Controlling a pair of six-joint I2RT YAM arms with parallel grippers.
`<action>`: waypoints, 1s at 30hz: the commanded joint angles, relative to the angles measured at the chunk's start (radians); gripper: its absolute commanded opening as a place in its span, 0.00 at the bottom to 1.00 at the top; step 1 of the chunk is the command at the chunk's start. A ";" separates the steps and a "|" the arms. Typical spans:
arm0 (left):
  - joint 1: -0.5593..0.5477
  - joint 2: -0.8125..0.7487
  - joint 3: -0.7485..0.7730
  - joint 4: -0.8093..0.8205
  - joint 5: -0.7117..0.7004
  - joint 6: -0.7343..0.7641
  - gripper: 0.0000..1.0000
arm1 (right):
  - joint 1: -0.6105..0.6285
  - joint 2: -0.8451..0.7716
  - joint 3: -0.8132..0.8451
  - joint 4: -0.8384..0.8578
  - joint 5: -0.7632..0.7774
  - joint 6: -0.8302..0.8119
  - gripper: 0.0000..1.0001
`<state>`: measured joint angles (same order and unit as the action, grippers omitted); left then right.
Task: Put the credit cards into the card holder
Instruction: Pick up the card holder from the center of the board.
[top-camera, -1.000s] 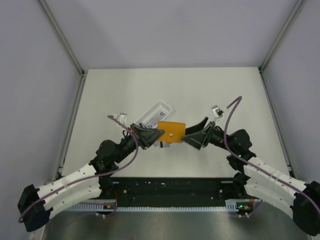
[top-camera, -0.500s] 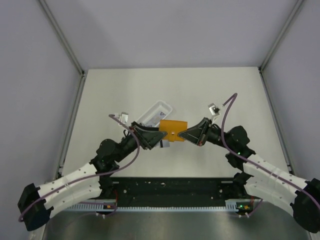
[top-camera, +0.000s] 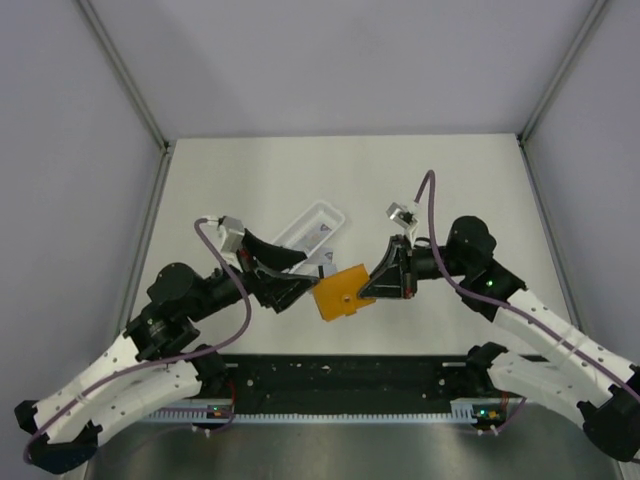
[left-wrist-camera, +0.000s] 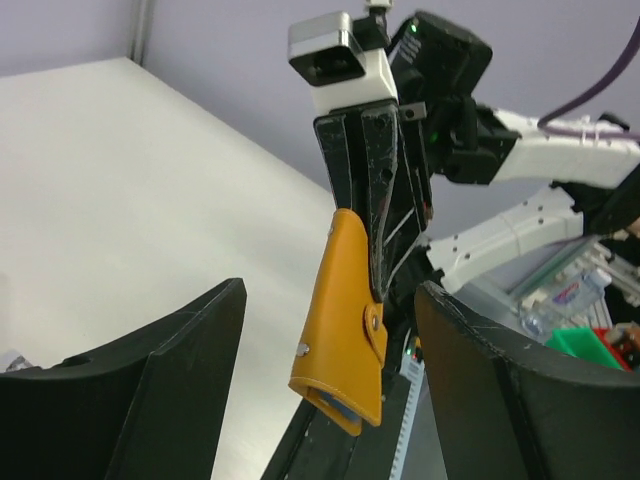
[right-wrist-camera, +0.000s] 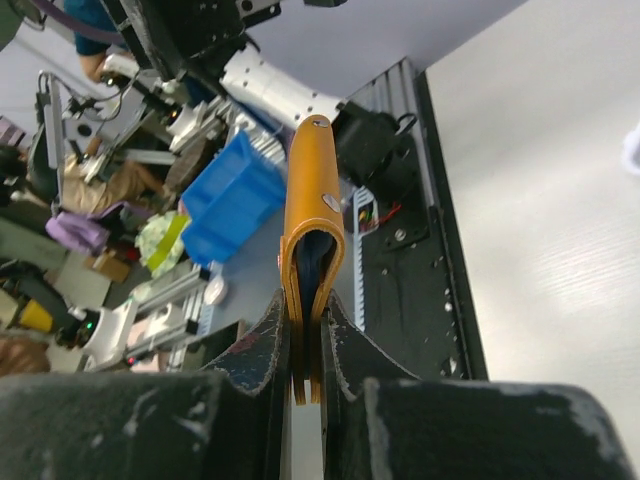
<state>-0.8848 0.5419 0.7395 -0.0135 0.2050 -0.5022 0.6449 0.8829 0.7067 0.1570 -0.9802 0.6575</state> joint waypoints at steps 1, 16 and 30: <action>0.003 0.047 0.063 -0.172 0.157 0.114 0.73 | -0.004 -0.012 0.037 -0.076 -0.137 -0.062 0.00; 0.001 0.265 0.083 -0.103 0.520 0.097 0.49 | 0.006 -0.033 0.071 -0.215 -0.153 -0.174 0.00; -0.003 0.189 -0.011 -0.065 -0.043 -0.018 0.00 | 0.006 -0.113 0.128 -0.381 0.539 -0.176 0.64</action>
<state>-0.8860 0.8089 0.7734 -0.1413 0.5552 -0.4557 0.6476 0.8173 0.8124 -0.2192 -0.8257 0.4282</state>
